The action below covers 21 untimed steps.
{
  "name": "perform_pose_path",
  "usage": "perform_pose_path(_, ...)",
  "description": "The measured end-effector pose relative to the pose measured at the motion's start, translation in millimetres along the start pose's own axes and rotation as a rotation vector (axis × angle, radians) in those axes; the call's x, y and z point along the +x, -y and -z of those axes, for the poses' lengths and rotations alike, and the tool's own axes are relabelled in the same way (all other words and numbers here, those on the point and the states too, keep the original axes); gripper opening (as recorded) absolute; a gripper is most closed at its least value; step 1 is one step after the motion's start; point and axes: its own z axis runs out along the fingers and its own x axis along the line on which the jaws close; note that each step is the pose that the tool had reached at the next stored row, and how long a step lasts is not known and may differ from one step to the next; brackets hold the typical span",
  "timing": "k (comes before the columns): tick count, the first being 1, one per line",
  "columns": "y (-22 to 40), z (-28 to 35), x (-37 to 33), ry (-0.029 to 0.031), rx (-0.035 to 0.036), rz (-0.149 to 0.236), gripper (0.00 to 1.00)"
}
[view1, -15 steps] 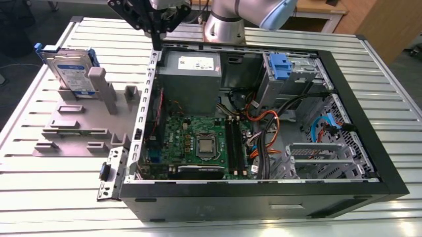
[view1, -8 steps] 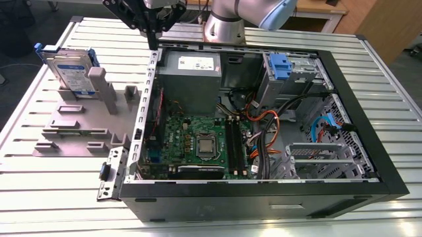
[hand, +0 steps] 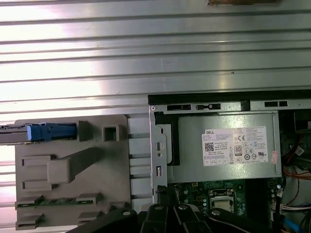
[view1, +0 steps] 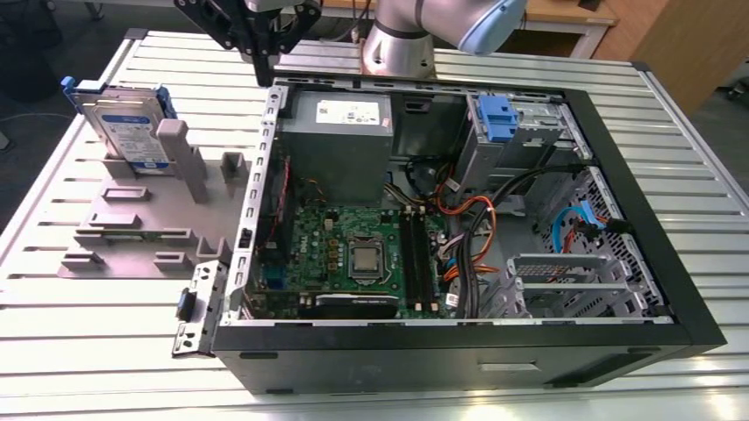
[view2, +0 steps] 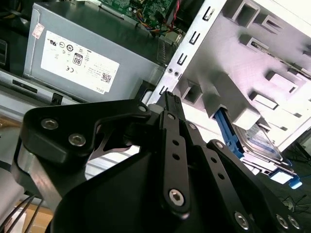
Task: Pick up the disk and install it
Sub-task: 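Reach for the disk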
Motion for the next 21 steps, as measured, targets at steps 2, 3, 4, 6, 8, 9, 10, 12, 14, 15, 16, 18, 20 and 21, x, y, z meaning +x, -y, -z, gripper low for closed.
perform_pose_path(2, -0.2, -0.9, 2.1, 0.0, 0.0, 0.0, 0.11)
perform_pose_path(3, 0.0, -2.2, 4.6, -0.0009, 0.0, 0.0, 0.11)
perform_pose_path(4, 0.0, -2.2, 4.6, -0.0009, 0.0, 0.0, 0.11)
perform_pose_path(6, 0.0, -2.3, 4.8, -0.0009, 0.0, 0.0, 0.11)
perform_pose_path(8, 0.0, -2.3, 5.1, -0.0009, 0.0, 0.0, 0.11)
perform_pose_path(9, 0.1, -2.3, 5.2, -0.0009, 0.0, 0.0, 0.11)
perform_pose_path(10, 0.1, -2.3, 5.4, -0.0009, -0.0001, 0.0, 0.11)
perform_pose_path(12, 0.1, -2.4, 5.8, -0.0008, -0.0001, 0.0, 0.11)
perform_pose_path(14, 0.2, -2.3, 7.2, -0.0009, -0.0001, 0.0, 0.11)
perform_pose_path(15, 0.1, -2.3, 8.3, -0.001, -0.0002, 0.0, 0.11)
perform_pose_path(16, 0.0, -2.3, 9.5, -0.0009, -0.0002, 0.0, 0.11)
perform_pose_path(18, -0.8, -2.4, 12.4, -0.0008, -0.0004, 0.0, 0.11)
perform_pose_path(20, -1.7, -2.7, 15.1, -0.001, -0.0002, 0.0, 0.11)
perform_pose_path(21, -2.4, -2.8, 16.6, -0.001, -0.0002, 0.0, 0.11)
